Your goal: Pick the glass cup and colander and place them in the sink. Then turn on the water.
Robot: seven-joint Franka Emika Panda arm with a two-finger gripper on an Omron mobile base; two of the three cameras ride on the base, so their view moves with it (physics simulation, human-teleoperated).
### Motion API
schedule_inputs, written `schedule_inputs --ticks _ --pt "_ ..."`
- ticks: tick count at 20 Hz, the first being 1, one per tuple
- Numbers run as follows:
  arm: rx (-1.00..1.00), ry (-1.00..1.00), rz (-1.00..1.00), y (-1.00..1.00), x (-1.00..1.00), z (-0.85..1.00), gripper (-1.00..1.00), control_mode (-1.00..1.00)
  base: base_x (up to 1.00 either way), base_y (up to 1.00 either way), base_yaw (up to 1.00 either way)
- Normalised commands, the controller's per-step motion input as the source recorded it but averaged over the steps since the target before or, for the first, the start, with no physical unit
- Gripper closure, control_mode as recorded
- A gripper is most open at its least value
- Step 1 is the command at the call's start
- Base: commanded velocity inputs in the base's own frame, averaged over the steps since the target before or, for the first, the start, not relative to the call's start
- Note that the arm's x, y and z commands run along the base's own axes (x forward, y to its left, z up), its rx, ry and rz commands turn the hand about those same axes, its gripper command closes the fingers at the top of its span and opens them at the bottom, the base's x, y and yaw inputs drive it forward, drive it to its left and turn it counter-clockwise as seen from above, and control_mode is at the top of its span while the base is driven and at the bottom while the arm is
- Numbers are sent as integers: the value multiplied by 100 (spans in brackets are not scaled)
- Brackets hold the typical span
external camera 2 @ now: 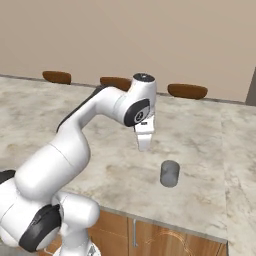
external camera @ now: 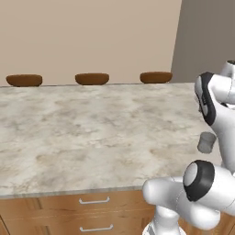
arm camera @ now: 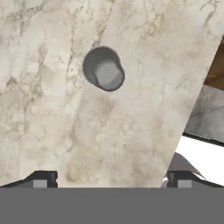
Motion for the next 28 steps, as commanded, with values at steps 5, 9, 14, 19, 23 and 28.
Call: schedule_inputs --ticks 5,9,14,19,23,28 --pt "4 -3 -12 -100 -7 -35 -100 -100 0 0 0" --pt "2 -1 -11 -96 0 -21 -100 -100 0 0 0" --pt "0 -10 -4 -26 -8 -32 -100 -100 0 0 0" --pt "0 -8 0 0 -15 -10 -100 -100 0 0 0" --pt "0 -6 0 -1 -22 -5 -100 -100 0 0 0" --pt "-1 -1 1 0 -7 -11 -100 -100 0 0 0"
